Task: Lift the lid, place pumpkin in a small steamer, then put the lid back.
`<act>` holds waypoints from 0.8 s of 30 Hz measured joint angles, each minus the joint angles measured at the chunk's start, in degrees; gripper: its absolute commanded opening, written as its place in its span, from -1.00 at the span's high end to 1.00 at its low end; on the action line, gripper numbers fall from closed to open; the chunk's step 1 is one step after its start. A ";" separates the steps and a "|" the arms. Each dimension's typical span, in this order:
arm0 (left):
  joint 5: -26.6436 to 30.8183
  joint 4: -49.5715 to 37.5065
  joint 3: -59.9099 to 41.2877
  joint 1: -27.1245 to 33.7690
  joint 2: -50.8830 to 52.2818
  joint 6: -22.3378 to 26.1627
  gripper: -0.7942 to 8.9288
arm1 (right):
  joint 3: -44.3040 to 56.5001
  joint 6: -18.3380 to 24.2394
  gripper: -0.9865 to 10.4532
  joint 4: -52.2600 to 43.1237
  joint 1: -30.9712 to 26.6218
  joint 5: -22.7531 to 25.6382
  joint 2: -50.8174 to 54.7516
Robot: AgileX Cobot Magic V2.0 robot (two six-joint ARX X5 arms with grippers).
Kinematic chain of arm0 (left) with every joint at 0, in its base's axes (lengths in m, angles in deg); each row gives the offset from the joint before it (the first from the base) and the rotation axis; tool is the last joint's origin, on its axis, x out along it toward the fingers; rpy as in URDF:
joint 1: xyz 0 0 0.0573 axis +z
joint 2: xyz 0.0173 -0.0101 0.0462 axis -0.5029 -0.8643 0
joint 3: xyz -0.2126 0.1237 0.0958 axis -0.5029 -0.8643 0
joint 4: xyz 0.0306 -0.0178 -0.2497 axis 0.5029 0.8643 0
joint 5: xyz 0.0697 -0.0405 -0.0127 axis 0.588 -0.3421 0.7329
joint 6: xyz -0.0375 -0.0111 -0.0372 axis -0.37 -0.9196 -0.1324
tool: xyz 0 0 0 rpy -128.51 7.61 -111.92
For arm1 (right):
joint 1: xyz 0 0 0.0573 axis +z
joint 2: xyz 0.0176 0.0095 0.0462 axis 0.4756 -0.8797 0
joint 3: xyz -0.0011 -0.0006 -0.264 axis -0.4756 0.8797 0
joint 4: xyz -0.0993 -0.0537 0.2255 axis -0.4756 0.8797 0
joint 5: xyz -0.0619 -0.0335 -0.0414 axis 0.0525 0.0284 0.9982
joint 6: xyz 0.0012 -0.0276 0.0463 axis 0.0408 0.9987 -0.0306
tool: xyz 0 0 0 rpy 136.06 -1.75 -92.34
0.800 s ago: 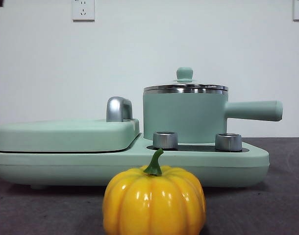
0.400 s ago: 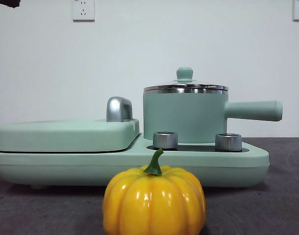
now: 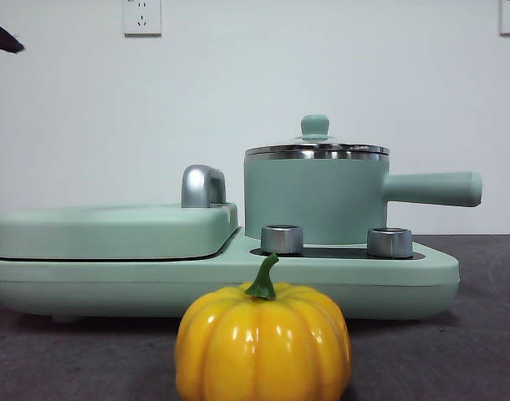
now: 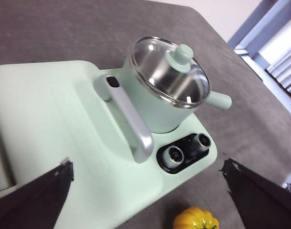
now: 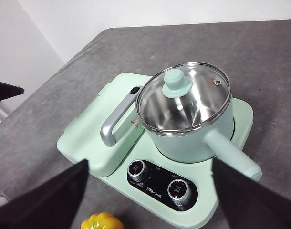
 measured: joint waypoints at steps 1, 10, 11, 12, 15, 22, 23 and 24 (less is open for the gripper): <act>0.00 -0.33 0.07 -0.66 -0.61 0.00 -0.24 | 0.00 0.00 0.04 0.02 -0.02 -0.02 0.00; 0.00 -1.03 6.73 -6.91 -11.02 0.52 -0.24 | 0.00 -0.39 0.04 0.00 0.00 -0.09 0.00; 0.02 -1.01 8.15 -7.78 -12.79 0.83 -0.24 | 0.00 -0.48 0.04 0.00 -0.02 -0.09 0.00; 0.07 -1.01 9.79 -8.68 -14.73 1.42 -0.24 | 0.00 -0.59 0.04 0.02 -0.02 -0.09 0.00; 1.29 -1.01 15.32 -11.37 -20.57 3.21 -0.24 | 0.00 -0.63 0.04 0.02 -0.02 -0.09 0.00; 9.11 -1.20 30.25 -17.66 -33.86 8.22 -0.24 | 0.00 -0.63 0.04 0.00 -0.02 -0.09 0.00; 10.54 -1.46 32.35 -18.56 -35.78 9.14 -0.24 | 0.00 -0.63 0.04 0.00 -0.02 -0.09 0.00; 11.93 -1.95 34.29 -19.39 -37.66 9.97 -0.23 | 0.00 -0.63 0.04 0.00 -0.02 -0.09 0.00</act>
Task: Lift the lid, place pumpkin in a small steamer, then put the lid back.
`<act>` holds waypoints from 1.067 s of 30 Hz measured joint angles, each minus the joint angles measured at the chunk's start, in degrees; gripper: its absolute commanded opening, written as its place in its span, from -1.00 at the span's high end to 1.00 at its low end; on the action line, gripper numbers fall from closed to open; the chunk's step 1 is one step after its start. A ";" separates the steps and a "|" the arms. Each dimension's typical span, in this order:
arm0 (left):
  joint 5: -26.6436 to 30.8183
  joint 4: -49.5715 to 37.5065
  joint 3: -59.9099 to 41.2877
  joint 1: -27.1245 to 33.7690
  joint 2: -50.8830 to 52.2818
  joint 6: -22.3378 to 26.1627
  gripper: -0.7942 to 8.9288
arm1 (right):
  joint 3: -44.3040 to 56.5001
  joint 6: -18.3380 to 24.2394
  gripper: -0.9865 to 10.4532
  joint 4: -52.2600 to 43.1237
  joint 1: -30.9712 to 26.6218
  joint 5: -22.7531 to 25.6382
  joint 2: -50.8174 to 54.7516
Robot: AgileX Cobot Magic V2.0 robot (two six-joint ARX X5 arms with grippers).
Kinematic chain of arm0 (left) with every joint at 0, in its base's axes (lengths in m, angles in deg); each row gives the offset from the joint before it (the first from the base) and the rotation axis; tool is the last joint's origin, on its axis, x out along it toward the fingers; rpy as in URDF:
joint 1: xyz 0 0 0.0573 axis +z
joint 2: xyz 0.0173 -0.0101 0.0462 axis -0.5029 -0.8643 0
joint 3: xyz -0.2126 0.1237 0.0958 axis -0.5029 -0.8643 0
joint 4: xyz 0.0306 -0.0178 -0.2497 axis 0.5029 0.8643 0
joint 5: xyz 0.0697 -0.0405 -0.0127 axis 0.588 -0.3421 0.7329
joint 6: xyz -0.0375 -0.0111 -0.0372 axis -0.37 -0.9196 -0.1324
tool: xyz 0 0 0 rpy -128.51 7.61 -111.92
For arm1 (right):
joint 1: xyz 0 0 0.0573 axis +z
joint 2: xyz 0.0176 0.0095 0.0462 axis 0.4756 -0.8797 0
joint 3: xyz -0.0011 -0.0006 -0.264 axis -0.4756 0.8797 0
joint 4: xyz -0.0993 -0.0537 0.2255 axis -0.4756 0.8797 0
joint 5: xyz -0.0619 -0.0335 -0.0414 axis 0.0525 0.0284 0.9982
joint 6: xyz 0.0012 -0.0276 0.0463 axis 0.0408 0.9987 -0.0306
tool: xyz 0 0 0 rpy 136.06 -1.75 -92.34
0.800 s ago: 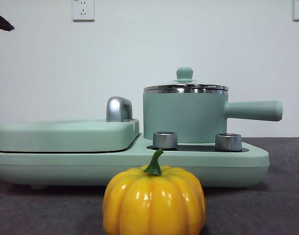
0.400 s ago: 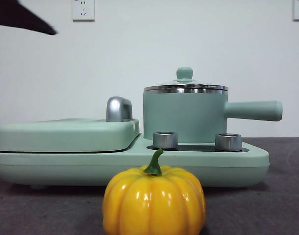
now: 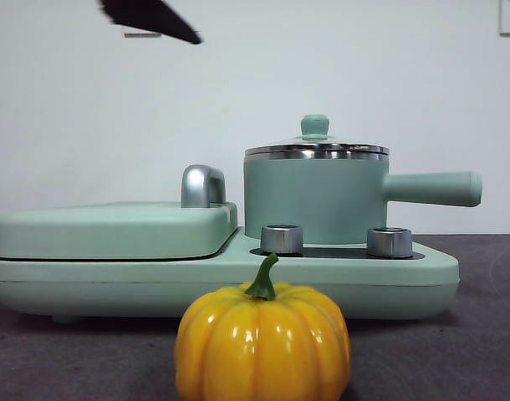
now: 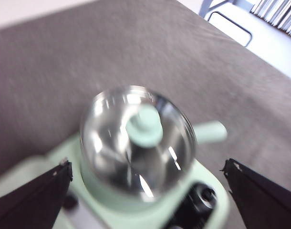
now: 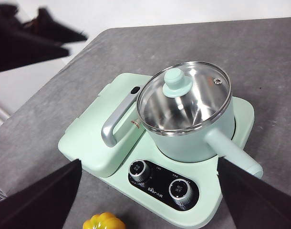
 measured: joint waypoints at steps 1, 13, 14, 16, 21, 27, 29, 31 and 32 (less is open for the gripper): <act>1.31 -0.48 1.46 -0.74 -1.51 0.79 -0.23 | 0.00 0.00 0.04 0.00 0.00 0.00 0.00; 6.99 -15.96 4.76 -6.91 -16.06 4.68 -0.23 | 0.00 0.00 0.04 0.00 0.02 0.00 0.00; 8.04 -16.81 4.76 -7.37 -16.92 4.74 -0.23 | 0.00 0.00 0.04 0.00 0.00 0.00 0.00; 8.98 -18.51 4.74 -8.04 -18.45 4.87 -0.22 | 0.00 0.00 0.04 0.00 0.00 0.00 0.00; 9.09 -19.87 4.76 -9.42 -21.03 5.03 -0.18 | 0.00 0.00 0.04 0.00 0.00 0.00 0.00; 9.14 -18.18 4.76 -9.75 -22.45 5.01 -0.17 | 0.00 -0.02 0.04 0.00 0.00 0.00 0.00; 9.14 -16.57 4.76 -9.75 -22.58 5.03 -0.17 | 0.00 0.00 0.04 0.00 0.00 0.00 0.00; 9.16 -15.26 4.76 -9.75 -22.64 5.03 -0.17 | 0.00 0.00 0.04 0.00 0.00 0.00 0.00; 9.14 -15.02 4.76 -9.75 -22.69 5.03 -0.17 | 0.00 0.00 0.04 0.00 0.02 0.00 0.00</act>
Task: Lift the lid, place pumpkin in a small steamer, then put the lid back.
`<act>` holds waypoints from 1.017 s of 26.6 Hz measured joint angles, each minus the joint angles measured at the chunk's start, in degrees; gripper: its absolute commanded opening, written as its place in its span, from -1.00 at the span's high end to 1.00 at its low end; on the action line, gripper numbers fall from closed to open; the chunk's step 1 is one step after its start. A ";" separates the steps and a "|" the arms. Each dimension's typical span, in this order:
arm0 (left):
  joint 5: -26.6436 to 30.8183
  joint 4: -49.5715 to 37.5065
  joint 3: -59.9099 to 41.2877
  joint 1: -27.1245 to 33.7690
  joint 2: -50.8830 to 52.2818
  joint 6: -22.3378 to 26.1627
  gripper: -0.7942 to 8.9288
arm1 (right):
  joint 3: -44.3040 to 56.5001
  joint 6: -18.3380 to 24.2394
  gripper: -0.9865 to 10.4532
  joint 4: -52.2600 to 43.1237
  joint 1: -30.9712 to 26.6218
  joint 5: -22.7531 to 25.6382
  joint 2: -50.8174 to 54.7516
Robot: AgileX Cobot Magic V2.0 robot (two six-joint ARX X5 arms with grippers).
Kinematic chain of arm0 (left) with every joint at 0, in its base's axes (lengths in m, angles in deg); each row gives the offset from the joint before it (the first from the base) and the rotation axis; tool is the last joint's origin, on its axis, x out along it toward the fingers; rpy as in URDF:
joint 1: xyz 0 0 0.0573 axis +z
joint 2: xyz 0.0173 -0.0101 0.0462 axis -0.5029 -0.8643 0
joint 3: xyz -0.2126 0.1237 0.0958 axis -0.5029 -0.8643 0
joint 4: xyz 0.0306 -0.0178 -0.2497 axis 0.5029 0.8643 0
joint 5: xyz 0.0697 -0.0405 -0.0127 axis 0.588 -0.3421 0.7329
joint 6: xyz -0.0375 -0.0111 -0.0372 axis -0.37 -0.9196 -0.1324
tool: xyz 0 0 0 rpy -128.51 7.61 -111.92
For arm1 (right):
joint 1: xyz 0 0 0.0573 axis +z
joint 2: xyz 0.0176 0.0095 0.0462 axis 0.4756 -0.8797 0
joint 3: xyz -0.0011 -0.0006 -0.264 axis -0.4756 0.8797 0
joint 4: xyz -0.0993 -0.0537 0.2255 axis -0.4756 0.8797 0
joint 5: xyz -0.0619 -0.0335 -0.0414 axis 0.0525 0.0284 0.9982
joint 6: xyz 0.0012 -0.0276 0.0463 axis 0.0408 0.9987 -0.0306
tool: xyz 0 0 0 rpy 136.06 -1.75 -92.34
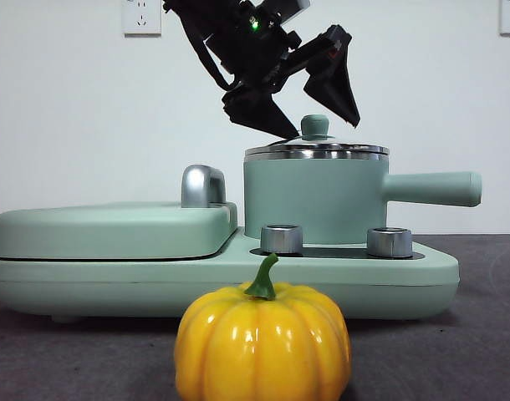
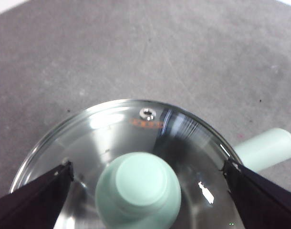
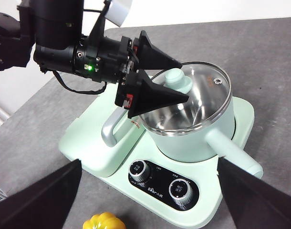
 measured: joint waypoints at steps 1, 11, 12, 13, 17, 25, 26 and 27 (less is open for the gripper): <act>0.02 -0.02 0.00 0.00 -0.02 0.00 -0.15 | 0.00 0.00 0.04 0.00 -0.02 0.00 0.00; 1.79 0.92 0.00 0.00 -0.02 1.77 0.36 | 0.00 0.00 0.04 0.00 -0.02 0.00 0.00; 1.90 1.07 0.04 0.07 -0.02 2.45 0.36 | 0.00 0.00 0.04 0.00 0.00 -0.02 0.00; 1.92 1.16 0.09 0.07 -0.02 3.15 0.36 | 0.00 0.00 0.04 0.00 -0.02 0.00 0.00; 1.92 1.14 0.11 0.07 -0.02 3.72 0.42 | 0.00 -0.02 0.04 -0.02 -0.02 0.00 0.00; 1.92 0.98 0.26 0.00 -0.02 4.59 0.73 | 0.00 -0.44 0.04 0.00 -0.02 0.00 0.00; 1.92 1.11 0.33 0.00 -0.02 4.55 0.73 | 0.00 -0.46 0.04 0.00 -0.02 -0.02 0.00; 1.95 1.38 0.50 0.00 -0.02 4.46 0.73 | 0.00 -0.46 0.04 0.00 0.00 -0.02 0.00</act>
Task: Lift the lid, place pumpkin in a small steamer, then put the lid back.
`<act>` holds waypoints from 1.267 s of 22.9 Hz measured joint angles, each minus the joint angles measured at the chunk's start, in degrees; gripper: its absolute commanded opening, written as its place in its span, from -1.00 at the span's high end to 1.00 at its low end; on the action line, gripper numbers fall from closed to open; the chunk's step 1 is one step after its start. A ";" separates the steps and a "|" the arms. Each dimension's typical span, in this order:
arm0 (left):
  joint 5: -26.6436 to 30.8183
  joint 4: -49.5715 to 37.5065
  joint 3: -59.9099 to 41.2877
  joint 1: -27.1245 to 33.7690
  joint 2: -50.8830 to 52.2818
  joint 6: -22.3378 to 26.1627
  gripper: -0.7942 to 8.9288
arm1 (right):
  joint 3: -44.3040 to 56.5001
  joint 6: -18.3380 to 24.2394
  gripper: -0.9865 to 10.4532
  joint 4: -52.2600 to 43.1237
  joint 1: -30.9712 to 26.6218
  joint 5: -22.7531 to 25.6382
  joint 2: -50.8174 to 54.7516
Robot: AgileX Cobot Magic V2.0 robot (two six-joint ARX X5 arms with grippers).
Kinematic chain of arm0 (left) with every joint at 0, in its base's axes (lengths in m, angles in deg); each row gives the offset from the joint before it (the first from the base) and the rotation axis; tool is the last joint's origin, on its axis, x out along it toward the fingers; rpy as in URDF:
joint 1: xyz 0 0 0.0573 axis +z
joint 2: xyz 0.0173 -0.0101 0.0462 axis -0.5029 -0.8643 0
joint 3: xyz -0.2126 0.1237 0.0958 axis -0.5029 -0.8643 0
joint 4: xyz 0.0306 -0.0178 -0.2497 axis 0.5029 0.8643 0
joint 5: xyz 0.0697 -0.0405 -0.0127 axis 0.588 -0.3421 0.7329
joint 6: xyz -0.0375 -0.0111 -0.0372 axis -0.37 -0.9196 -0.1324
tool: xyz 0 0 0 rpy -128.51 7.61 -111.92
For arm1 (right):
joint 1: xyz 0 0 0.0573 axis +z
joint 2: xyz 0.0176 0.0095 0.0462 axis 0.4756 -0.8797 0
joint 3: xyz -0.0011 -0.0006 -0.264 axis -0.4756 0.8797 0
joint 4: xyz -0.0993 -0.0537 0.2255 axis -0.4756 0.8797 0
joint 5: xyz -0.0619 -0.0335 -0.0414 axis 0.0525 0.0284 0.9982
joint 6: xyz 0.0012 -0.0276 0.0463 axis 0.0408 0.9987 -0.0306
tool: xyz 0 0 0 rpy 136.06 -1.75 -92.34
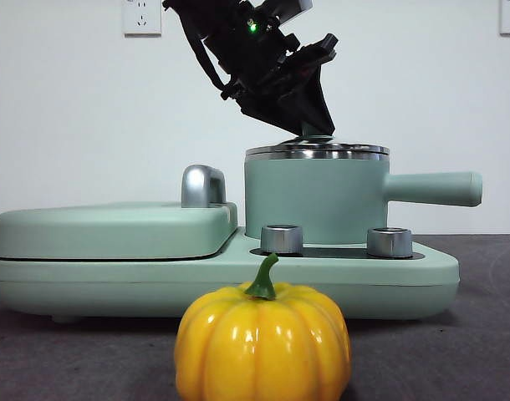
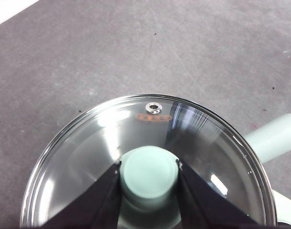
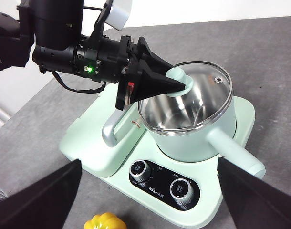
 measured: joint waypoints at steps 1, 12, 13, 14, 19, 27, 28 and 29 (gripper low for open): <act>-0.02 0.04 0.02 0.00 0.09 -0.07 0.73 | 0.00 0.00 0.04 0.00 -0.02 0.00 0.00; 0.22 11.08 0.02 0.13 14.71 -1.22 0.73 | 0.00 -0.02 0.04 1.75 -0.02 0.02 0.00; 0.20 12.83 0.02 0.35 15.63 -1.22 0.73 | 0.00 -0.02 0.04 2.56 0.00 0.02 0.00; 0.22 14.21 0.02 0.68 16.48 -1.22 0.73 | 0.00 -0.04 0.04 3.32 0.00 0.02 0.00; 0.22 17.09 0.02 3.08 19.06 -1.22 0.73 | 0.00 -0.11 0.04 7.10 0.13 0.26 -0.07; 0.22 21.31 0.02 7.82 19.54 -1.25 0.73 | 0.00 -2.01 0.04 11.78 5.79 1.55 -4.98; 0.24 21.29 0.02 8.41 19.54 -1.25 0.73 | 0.00 -2.58 0.04 11.80 7.10 2.51 -6.16; 0.24 21.29 0.02 8.85 19.54 -1.25 0.73 | 0.00 -3.08 0.04 11.78 8.31 3.39 -7.26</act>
